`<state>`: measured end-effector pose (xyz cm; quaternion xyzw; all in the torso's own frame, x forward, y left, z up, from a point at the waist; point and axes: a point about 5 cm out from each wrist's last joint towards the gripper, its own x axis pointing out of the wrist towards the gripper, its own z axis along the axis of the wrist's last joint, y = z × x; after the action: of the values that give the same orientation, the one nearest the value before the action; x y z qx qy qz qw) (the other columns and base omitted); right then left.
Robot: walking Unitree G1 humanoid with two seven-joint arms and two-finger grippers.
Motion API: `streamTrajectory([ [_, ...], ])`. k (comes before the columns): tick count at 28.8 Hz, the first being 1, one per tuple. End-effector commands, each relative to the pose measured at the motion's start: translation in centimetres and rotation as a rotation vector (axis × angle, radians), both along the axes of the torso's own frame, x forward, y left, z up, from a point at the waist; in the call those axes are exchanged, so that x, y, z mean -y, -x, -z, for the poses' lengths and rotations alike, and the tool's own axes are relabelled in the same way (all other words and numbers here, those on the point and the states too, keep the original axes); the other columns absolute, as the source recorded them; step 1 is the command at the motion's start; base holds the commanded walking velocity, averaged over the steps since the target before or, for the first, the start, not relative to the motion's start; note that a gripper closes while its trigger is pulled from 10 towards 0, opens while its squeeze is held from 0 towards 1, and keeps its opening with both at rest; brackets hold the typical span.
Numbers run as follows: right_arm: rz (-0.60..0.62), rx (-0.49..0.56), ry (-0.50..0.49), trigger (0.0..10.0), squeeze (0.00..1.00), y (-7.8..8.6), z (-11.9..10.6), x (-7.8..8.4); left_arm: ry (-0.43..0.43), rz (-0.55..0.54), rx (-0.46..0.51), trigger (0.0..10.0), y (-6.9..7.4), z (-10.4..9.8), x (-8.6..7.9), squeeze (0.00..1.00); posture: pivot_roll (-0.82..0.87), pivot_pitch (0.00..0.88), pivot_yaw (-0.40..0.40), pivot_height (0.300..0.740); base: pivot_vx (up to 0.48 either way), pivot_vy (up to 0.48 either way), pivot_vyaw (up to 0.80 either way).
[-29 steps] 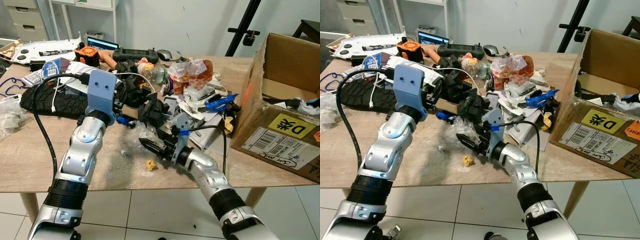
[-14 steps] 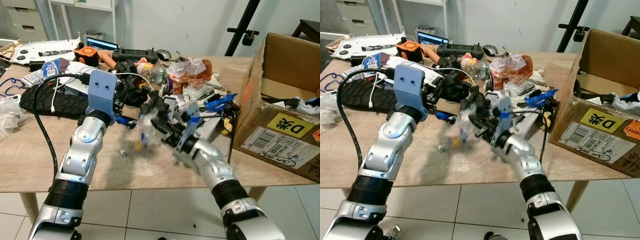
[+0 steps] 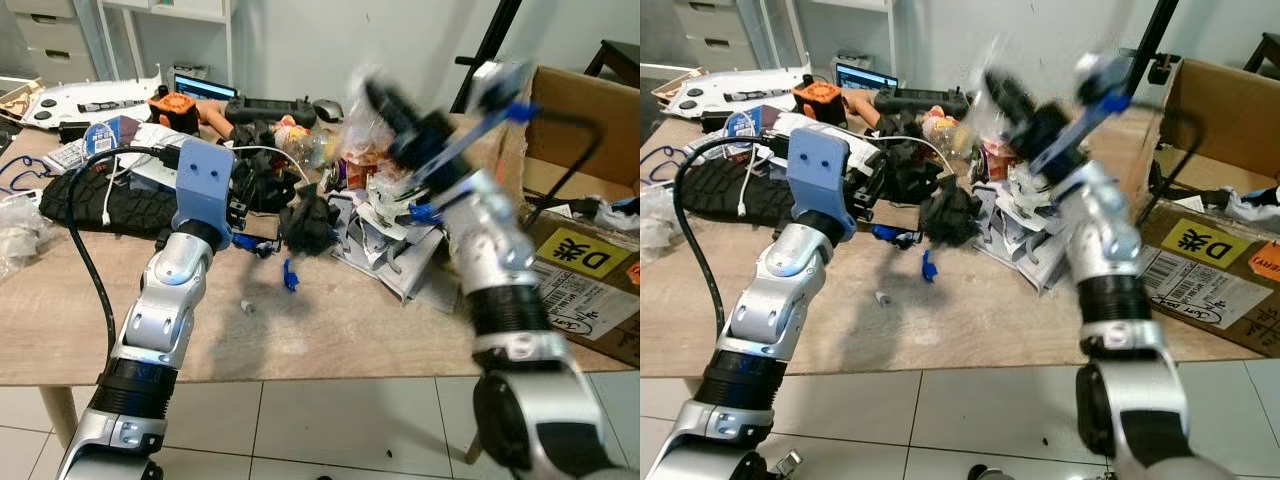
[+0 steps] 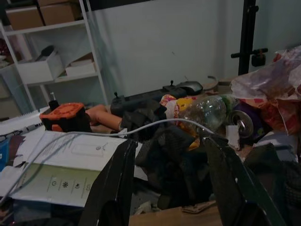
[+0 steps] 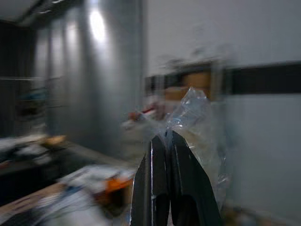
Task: Picking trash to rubbish bin
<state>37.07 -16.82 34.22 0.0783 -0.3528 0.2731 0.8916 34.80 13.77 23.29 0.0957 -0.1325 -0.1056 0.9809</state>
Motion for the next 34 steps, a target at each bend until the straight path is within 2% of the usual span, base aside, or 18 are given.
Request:
streamTrajectory([
  [1, 0.276, -0.019, 0.053, 4.5, 0.00, -0.6, -0.2, 3.4, 0.007, 0.014, 0.005, 10.0, 0.0, 0.0, 0.5, 0.00, -0.01, 0.095, -0.064, 0.740, 0.000, 0.000, 0.00],
  [2, 0.276, -0.019, 0.053, 4.5, 0.00, -0.6, -0.2, 3.4, 0.007, 0.014, 0.005, 10.0, 0.0, 0.0, 0.5, 0.00, -0.01, 0.095, -0.064, 0.740, 0.000, 0.000, 0.00],
  [3, 0.564, -0.129, -0.029, 2.3, 0.00, -0.8, 0.7, 8.6, 0.010, 0.014, 0.002, 10.0, 0.1, 0.2, 0.5, 0.00, -0.01, 0.095, -0.065, 0.740, 0.000, 0.000, 0.00],
  [4, 0.564, -0.129, -0.029, 2.3, 0.00, -0.8, 0.7, 8.6, 0.010, 0.014, 0.002, 10.0, 0.1, 0.2, 0.5, 0.00, -0.01, 0.095, -0.065, 0.740, 0.000, 0.000, 0.00],
  [5, 0.638, -0.160, -0.069, 2.3, 0.00, -0.6, 1.0, 10.2, 0.011, 0.014, 0.002, 10.0, 0.1, 0.2, 0.5, 0.00, -0.01, 0.098, -0.067, 0.740, 0.000, 0.000, 0.00],
  [6, 0.717, -0.177, -0.111, 8.7, 0.00, 0.0, 1.4, 12.0, 0.010, 0.012, 0.001, 10.0, 0.1, 0.3, 0.4, 0.00, -0.01, 0.097, -0.064, 0.740, 0.000, 0.000, 0.00],
  [7, 0.717, -0.177, -0.111, 8.7, 0.00, 0.0, 1.4, 12.0, 0.010, 0.012, 0.001, 10.0, 0.1, 0.3, 0.4, 0.00, -0.01, 0.097, -0.064, 0.740, 0.000, 0.000, 0.00],
  [8, 0.763, -0.182, -0.127, 10.0, 0.00, 0.4, 1.5, 13.0, 0.010, 0.011, 0.000, 10.0, 0.2, 0.3, 0.4, 0.00, -0.01, 0.097, -0.064, 0.740, 0.000, 0.000, 0.00],
  [11, 0.894, -0.195, -0.160, 10.0, 0.00, 1.4, 1.9, 15.0, 0.008, 0.012, -0.003, 10.0, 0.2, 0.4, 0.3, 0.00, -0.02, 0.095, -0.059, 0.740, 0.000, 0.000, 0.00],
  [13, 0.894, -0.195, -0.160, 10.0, 0.00, 1.4, 1.9, 15.0, 0.008, 0.012, -0.003, 10.0, 0.2, 0.4, 0.3, 0.00, -0.02, 0.095, -0.059, 0.740, 0.000, 0.000, 0.00],
  [14, 0.951, -0.206, -0.172, 10.0, 0.00, 1.8, 2.2, 15.8, 0.005, 0.013, -0.005, 10.0, 0.1, 0.4, 0.3, 0.00, -0.02, 0.095, -0.059, 0.740, 0.000, 0.000, 0.00],
  [18, 1.003, -0.209, -0.193, 10.0, 0.00, 2.1, 2.5, 16.6, 0.005, 0.016, -0.006, 10.0, 0.1, 0.4, 0.4, 0.00, -0.02, 0.095, -0.059, 0.740, 0.000, 0.000, 0.00],
  [20, 1.066, -0.189, -0.228, 10.0, 0.47, 2.4, 2.7, 17.2, 0.005, 0.021, -0.008, 10.0, 0.0, 0.4, 0.5, 0.00, -0.02, 0.097, -0.056, 0.740, 0.000, 0.000, 0.00],
  [21, 1.066, -0.189, -0.228, 10.0, 0.47, 2.4, 2.7, 17.2, 0.005, 0.021, -0.008, 10.0, 0.0, 0.4, 0.5, 0.00, -0.02, 0.097, -0.056, 0.740, 0.000, 0.000, 0.00],
  [22, 1.083, -0.174, -0.243, 10.0, 1.00, 2.5, 2.7, 17.3, 0.005, 0.023, -0.008, 10.0, 0.0, 0.4, 0.6, 0.00, -0.02, 0.099, -0.055, 0.740, 0.000, 0.000, 0.00],
  [26, 1.135, -0.148, -0.249, 10.0, 1.00, 2.7, 2.3, 17.4, 0.004, 0.025, -0.010, 10.0, 0.1, 0.4, 0.5, 0.00, -0.02, 0.099, -0.055, 0.740, 0.000, 0.000, 0.00],
  [27, 1.162, -0.127, -0.250, 10.0, 0.00, 2.9, 2.1, 17.5, 0.003, 0.025, -0.011, 10.0, 0.1, 0.4, 0.5, 0.00, -0.01, 0.100, -0.057, 0.740, 0.000, 0.000, 0.00],
  [34, 1.217, -0.057, -0.272, 10.0, 0.00, 3.6, 1.3, 17.8, 0.000, 0.024, -0.012, 10.0, 0.1, 0.5, 0.4, 0.00, -0.01, 0.102, -0.057, 0.740, 0.000, 0.000, 0.00],
])
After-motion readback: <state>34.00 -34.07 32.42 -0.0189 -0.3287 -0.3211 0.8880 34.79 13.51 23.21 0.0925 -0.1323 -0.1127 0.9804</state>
